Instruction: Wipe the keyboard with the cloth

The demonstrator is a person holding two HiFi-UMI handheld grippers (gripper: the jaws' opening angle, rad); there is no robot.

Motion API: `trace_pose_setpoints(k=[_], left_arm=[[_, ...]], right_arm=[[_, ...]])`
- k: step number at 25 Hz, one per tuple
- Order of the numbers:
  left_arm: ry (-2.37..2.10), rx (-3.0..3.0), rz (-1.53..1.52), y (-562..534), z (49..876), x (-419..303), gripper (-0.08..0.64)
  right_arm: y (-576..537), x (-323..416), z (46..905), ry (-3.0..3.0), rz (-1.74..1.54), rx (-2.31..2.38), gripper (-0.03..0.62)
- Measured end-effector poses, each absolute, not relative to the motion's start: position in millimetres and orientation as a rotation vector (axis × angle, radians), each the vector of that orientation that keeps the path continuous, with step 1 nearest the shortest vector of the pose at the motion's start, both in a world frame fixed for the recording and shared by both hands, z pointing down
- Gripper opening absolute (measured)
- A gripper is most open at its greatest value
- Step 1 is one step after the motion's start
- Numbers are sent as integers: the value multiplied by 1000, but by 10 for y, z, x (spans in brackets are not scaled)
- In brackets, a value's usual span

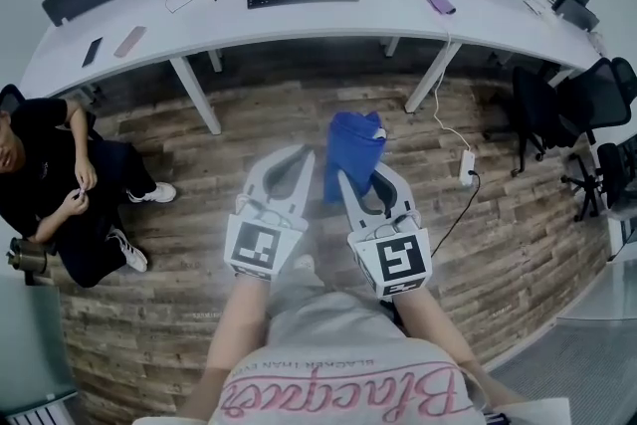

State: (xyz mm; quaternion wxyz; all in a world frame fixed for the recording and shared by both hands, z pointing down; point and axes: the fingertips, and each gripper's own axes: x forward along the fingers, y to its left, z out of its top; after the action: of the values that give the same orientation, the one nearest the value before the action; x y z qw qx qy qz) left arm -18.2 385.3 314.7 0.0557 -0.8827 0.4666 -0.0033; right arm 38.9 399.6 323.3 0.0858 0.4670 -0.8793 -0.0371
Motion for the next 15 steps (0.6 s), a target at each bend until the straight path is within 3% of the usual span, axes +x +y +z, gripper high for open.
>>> trace_pose_setpoints(k=[15], left_arm=[[1434, -2705, 0, 3274, 3220, -479, 6]], right_arm=[[3449, 55, 3284, -2629, -110, 1377, 89]])
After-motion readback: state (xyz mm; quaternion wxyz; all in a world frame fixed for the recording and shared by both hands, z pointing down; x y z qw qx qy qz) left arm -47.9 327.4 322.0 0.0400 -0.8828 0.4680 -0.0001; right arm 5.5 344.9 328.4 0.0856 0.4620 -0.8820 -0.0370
